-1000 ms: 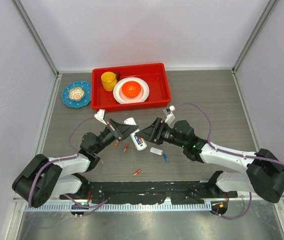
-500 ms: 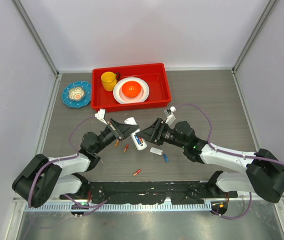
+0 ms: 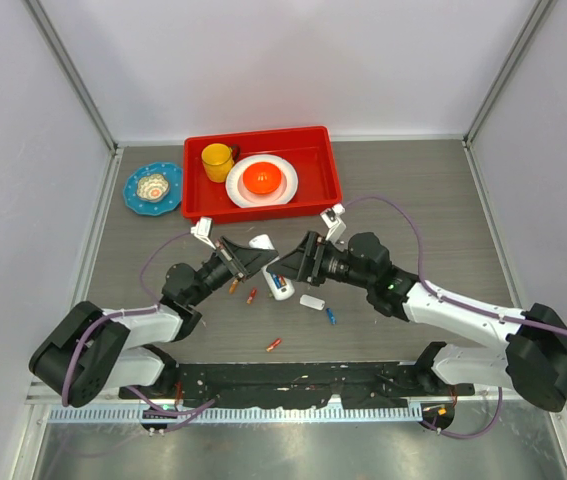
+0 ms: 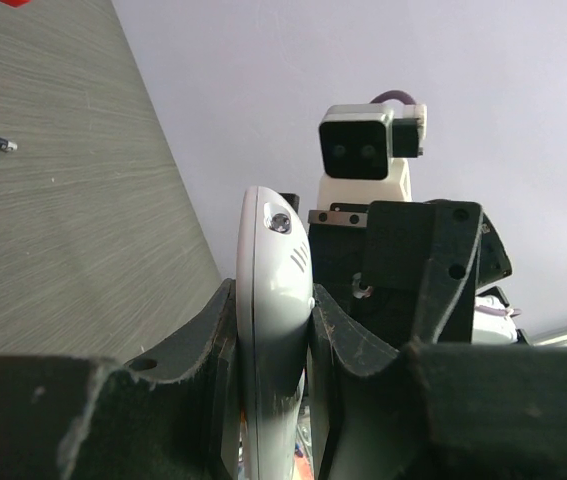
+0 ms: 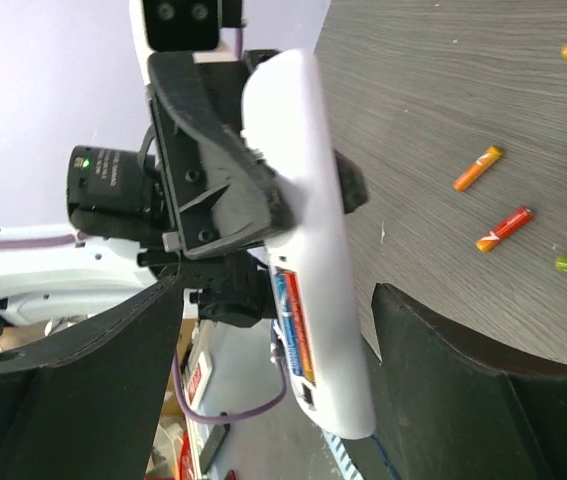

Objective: Load the batteries into the remote control

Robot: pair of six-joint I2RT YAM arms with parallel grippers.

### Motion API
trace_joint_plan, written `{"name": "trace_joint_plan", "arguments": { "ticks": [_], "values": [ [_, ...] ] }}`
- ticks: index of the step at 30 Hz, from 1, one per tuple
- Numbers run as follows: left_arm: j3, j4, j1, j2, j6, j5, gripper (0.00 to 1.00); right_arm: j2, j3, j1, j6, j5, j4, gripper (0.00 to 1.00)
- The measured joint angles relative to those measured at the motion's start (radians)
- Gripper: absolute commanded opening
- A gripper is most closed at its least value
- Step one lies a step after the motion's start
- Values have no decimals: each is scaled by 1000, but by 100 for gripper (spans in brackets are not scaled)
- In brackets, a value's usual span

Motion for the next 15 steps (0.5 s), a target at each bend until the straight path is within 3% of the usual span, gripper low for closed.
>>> {"name": "trace_joint_plan", "arguments": {
  "ticks": [15],
  "values": [
    [7,12,0,0,-50,57,0,11,47,-42,-117,-160,-88,64]
  ]
}}
